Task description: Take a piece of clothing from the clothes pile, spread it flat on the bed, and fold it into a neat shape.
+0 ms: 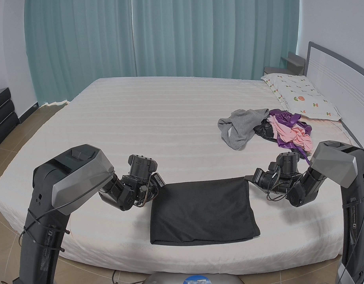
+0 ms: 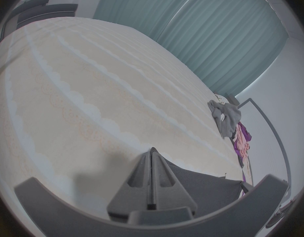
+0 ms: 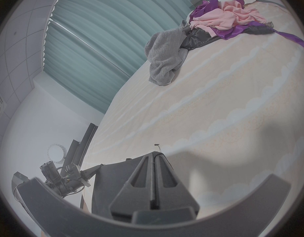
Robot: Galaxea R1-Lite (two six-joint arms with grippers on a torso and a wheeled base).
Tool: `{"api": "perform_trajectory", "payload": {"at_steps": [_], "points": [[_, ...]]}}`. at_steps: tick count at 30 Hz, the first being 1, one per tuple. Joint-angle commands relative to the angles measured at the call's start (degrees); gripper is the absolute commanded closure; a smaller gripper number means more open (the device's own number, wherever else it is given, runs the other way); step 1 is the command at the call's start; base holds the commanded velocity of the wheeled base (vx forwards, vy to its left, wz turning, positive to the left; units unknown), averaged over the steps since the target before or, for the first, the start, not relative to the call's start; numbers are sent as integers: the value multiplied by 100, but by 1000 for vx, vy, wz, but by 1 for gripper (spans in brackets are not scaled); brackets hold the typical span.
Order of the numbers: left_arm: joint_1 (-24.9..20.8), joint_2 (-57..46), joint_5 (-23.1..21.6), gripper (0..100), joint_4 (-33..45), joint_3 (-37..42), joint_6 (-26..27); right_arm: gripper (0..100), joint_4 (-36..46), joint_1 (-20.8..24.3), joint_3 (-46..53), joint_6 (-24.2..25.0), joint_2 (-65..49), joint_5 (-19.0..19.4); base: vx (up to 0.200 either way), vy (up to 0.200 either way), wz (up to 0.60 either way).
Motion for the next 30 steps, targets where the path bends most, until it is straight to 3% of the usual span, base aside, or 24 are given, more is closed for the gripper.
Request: {"api": "perform_trajectory", "payload": {"at_steps": [1,3,16,17,18,26,30], "points": [[50,6,13,100,-11,-84,-100,100,-2,-7,-22,1,-4,-1,0,0,0],[76,-11,13,100,-11,-128,-293,100,7,-16,-39,1,22,-10,0,0,0],[67,-38,-14,100,24,-75,-284,100,77,28,-215,-17,233,-133,0,0,0],[67,-38,-22,100,41,-75,-284,0,86,46,-206,-35,242,-124,0,0,0],[58,-29,-22,0,41,-66,-284,0,86,63,-206,-35,242,-133,0,0,0],[76,-55,-49,0,24,-40,-337,0,7,19,-31,-8,-83,-133,0,0,0],[181,-249,-58,0,-3,101,-785,0,33,-25,505,-17,-786,-72,0,0,0]]}}
